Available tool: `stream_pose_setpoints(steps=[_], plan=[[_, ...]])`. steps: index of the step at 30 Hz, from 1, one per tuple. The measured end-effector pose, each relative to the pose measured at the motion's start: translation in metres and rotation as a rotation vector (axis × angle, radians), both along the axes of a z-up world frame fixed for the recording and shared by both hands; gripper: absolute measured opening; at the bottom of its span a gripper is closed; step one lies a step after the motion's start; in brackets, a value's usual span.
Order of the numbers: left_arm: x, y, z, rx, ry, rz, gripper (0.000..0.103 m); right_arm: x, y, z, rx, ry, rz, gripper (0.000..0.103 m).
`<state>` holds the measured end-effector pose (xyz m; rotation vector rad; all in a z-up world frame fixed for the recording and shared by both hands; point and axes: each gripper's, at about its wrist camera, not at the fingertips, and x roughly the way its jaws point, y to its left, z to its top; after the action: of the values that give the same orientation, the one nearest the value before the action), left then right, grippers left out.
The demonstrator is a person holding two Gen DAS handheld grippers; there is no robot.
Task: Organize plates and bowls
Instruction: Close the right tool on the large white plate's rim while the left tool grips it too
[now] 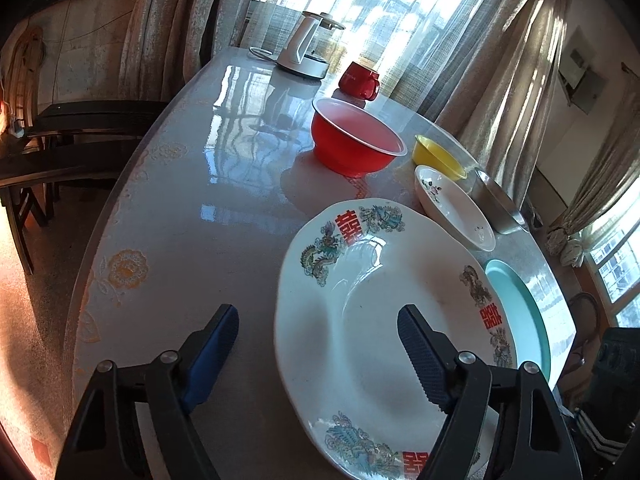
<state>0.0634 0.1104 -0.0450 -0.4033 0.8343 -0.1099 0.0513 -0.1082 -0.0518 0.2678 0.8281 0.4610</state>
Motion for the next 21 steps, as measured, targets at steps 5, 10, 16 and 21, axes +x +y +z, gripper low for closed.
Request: stream_pose_setpoints(steps=[5,10,16,21], plan=[[0.002,-0.006,-0.001,0.056,-0.011,-0.017,0.061,0.010,0.005,0.000,-0.002,-0.004,-0.005,0.047],[0.004,-0.014,-0.002,0.131,-0.029,-0.028,0.050,0.015,0.008,0.000,-0.022,-0.016,-0.015,0.047],[0.005,-0.015,-0.004,0.159,-0.038,-0.021,0.040,0.017,0.006,-0.001,-0.084,-0.042,-0.047,0.032],[0.005,-0.013,-0.005,0.157,-0.041,-0.008,0.034,0.015,0.007,-0.002,-0.126,-0.079,-0.041,0.028]])
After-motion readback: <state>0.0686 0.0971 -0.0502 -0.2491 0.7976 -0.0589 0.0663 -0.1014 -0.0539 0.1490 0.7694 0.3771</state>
